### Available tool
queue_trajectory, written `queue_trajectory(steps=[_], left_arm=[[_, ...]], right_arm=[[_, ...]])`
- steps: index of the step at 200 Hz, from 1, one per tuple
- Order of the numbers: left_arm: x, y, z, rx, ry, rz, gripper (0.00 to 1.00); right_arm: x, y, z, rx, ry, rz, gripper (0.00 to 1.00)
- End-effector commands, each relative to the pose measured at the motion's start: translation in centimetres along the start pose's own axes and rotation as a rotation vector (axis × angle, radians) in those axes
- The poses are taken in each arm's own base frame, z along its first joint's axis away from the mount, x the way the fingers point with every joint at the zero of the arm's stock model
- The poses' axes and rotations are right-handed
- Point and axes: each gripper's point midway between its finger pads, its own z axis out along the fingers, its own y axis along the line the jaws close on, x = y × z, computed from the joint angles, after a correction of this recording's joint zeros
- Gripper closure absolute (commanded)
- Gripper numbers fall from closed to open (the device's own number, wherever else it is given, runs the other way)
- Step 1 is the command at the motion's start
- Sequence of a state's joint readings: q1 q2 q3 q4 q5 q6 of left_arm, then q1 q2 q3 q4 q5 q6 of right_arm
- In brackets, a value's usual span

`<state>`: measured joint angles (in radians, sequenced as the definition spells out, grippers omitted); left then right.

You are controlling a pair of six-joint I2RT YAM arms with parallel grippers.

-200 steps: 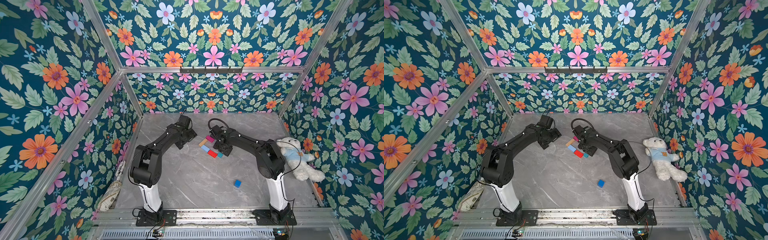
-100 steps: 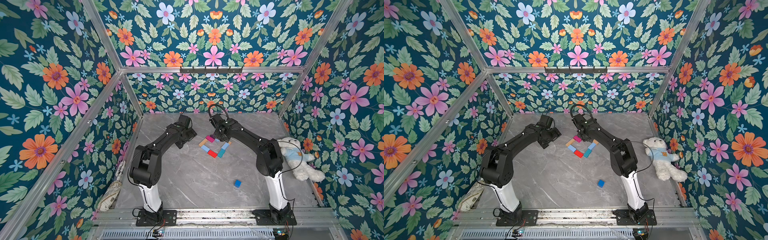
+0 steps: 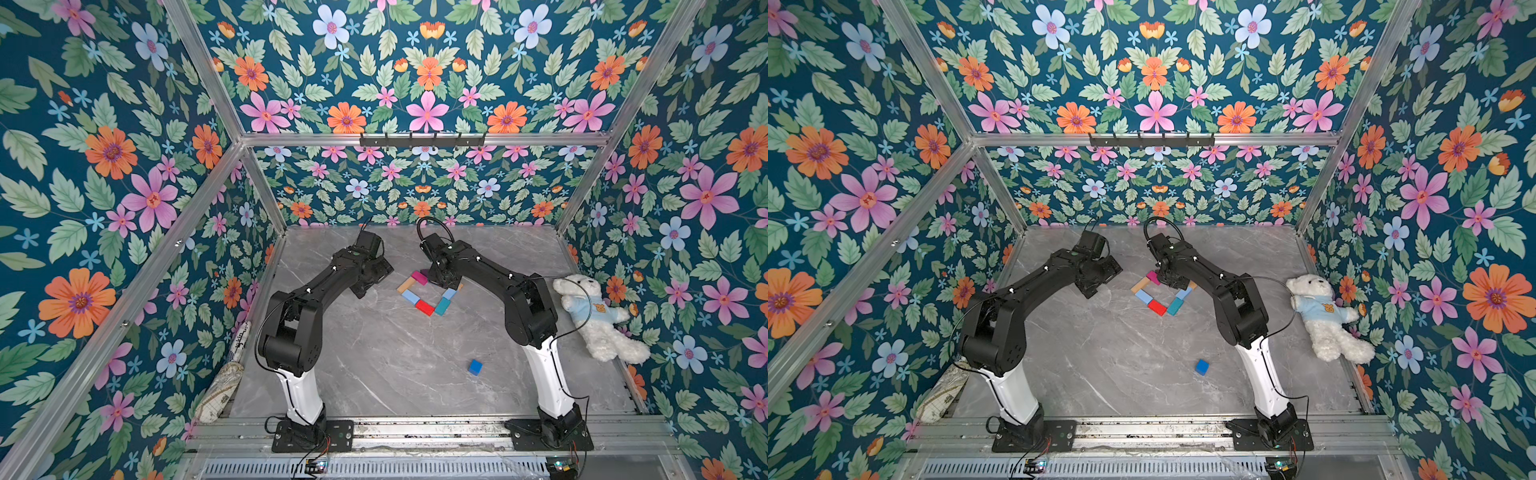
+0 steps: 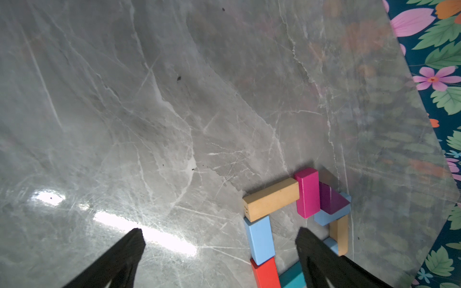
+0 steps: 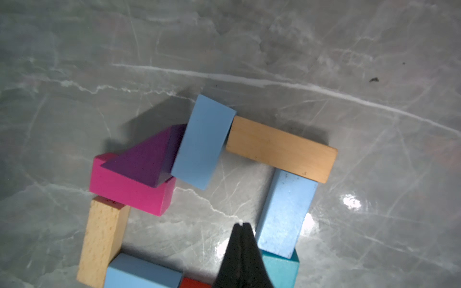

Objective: Assemble a heart with building blocks
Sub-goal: Adjust the building block at the center of the board.

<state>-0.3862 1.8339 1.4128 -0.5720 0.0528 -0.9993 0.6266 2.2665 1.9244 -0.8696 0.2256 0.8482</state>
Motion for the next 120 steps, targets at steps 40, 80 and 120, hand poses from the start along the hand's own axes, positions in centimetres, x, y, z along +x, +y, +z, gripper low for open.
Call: queue_trajectory(steps=[40,80,120], left_arm=[[-0.2,0.0,0.1,-0.002,-0.006,-0.009,0.02],[-0.2,0.0,0.1,-0.003,-0.007,-0.009,0.01],[-0.2,0.0,0.2,-0.003,-0.007,-0.009,0.01]], right_arm=[[0.7,-0.7,1.2,0.017,0.026,0.012,1.0],[1.0,-1.1,1.9,0.026,0.036,0.018,1.0],[0.8,-1.2,2.2,0.026,0.034,0.024,1.0]])
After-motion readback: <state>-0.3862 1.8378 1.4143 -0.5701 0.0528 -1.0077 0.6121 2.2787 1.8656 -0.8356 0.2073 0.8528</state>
